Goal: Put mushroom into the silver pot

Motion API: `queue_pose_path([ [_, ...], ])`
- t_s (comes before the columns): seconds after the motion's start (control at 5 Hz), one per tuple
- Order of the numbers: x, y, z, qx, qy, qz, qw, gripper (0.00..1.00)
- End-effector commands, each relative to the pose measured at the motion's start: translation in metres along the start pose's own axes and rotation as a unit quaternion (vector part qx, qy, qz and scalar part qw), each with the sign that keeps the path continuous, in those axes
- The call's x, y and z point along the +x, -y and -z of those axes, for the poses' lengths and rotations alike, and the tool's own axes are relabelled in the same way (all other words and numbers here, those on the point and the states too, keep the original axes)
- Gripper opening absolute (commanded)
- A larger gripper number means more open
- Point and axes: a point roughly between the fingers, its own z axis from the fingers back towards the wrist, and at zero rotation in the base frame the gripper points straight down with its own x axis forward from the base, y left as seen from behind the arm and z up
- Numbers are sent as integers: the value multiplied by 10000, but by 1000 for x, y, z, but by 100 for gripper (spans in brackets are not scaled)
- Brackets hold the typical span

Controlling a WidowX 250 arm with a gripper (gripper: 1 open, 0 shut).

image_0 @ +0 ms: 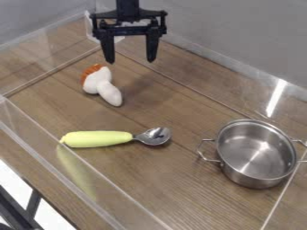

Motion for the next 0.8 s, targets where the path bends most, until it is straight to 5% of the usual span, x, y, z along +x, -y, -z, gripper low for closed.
queue_pose_path([
  [0.0, 20, -3, -14, -151, 255, -287, 9991, 100],
  [0.4, 38, -3, -16, -141, 280, -420, 9986, 100],
  [0.6, 23, -8, -15, -138, 290, -501, 9982, 100],
])
